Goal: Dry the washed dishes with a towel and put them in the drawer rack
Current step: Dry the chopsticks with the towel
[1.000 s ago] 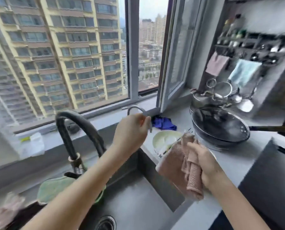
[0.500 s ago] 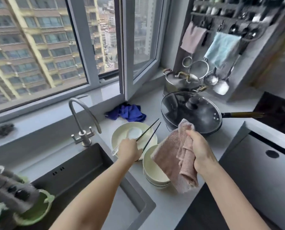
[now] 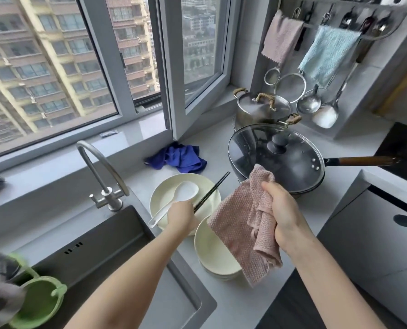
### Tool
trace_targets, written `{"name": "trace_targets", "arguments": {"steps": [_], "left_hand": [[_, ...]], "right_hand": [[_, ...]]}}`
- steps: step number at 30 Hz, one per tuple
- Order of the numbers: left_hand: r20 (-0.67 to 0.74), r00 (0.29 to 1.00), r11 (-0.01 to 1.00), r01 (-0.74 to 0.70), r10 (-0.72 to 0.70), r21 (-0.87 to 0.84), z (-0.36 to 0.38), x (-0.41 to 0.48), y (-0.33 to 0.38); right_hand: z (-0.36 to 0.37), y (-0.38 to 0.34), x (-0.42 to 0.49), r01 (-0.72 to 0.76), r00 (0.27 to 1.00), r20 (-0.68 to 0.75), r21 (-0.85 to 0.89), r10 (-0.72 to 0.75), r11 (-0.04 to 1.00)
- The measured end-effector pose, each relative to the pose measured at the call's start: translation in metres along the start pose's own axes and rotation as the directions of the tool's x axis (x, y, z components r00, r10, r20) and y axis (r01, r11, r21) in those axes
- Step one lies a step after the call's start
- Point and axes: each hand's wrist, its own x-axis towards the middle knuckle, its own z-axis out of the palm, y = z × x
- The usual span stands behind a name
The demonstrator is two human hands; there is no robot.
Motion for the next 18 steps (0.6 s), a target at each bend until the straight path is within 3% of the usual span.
{"name": "trace_targets", "arguments": {"steps": [3, 7, 9, 11, 14, 18], "left_hand": [[0.024, 0.998, 0.996, 0.068, -0.066, -0.064, -0.004, 0.002, -0.004], [0.072, 0.989, 0.937, 0.149, -0.133, -0.315, -0.017, 0.002, -0.014], [0.115, 0.979, 0.809, 0.202, -0.166, -0.551, -0.033, -0.010, -0.019], [0.150, 0.972, 0.617, 0.230, -0.179, -0.752, -0.054, -0.033, -0.024], [0.139, 0.979, 0.448, 0.192, -0.150, -0.873, -0.084, -0.075, -0.030], [0.144, 0.985, 0.350, 0.167, -0.089, -0.922, -0.115, -0.129, -0.043]], "right_hand": [[-0.005, 0.003, -0.002, 0.006, 1.000, -0.009, 0.013, -0.006, 1.000], [-0.004, -0.001, -0.014, 0.023, 0.999, -0.030, 0.068, -0.021, 0.997], [0.000, 0.000, -0.020, 0.018, 0.999, -0.038, 0.099, -0.014, 0.995], [0.008, 0.003, -0.027, 0.000, 1.000, -0.030, 0.116, 0.004, 0.993], [0.030, 0.014, -0.039, -0.008, 1.000, -0.029, 0.135, 0.012, 0.991], [0.075, 0.043, -0.059, -0.010, 1.000, -0.012, 0.176, 0.012, 0.984]]}}
